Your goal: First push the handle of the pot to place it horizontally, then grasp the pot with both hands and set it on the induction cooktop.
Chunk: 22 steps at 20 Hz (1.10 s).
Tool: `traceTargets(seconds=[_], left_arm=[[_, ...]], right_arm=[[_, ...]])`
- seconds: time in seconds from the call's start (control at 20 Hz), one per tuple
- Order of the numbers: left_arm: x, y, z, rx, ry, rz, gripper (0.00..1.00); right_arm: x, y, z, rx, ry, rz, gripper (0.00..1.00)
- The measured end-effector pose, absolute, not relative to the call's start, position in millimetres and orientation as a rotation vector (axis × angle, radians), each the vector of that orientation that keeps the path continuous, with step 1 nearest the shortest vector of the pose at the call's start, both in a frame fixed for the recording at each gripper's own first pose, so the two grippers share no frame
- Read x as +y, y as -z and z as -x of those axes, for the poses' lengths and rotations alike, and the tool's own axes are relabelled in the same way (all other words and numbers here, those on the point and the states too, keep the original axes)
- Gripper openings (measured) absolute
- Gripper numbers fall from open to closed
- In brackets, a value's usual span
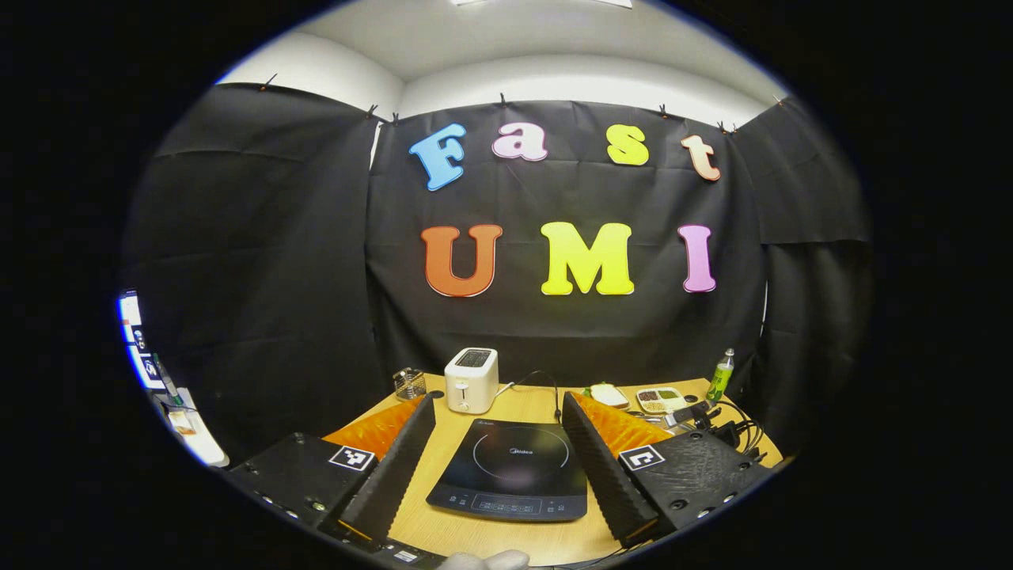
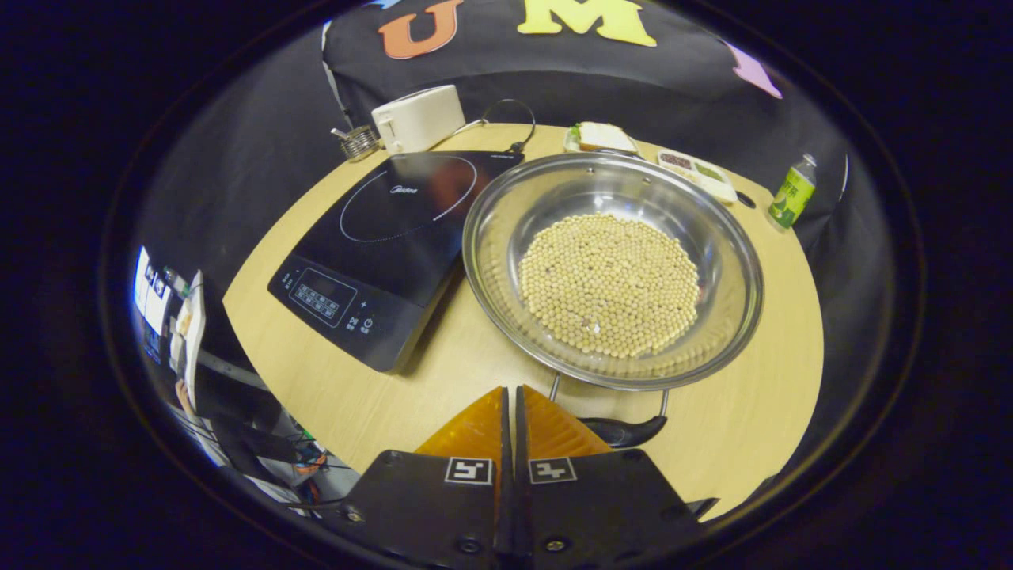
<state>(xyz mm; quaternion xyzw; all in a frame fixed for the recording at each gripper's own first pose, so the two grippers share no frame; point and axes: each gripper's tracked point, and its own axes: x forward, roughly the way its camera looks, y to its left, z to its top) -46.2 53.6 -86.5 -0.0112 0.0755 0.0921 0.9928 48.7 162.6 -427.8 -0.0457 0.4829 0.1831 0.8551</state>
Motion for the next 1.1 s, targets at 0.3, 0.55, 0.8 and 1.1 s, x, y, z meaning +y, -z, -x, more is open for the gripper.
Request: traceTargets(seconds=[0.3,0.55,0.8,1.1], left_arm=[[40,84,42,0.148,-0.148,0.028,0.96],[31,84,36,0.148,-0.127,0.025,0.96],[23,85,32,0.15,-0.111,0.03,0.96],[24,86,28,0.149,-0.122,0.026,0.96]], right_arm=[[124,427,-52,1.016,-0.312,0.05,0.01],[88,425,-57,1.011,-0.244,0.026,0.01],[60,425,-67,1.002,-0.19,-0.003,0.0],[32,425,-76,1.002,-0.152,0.018,0.0]])
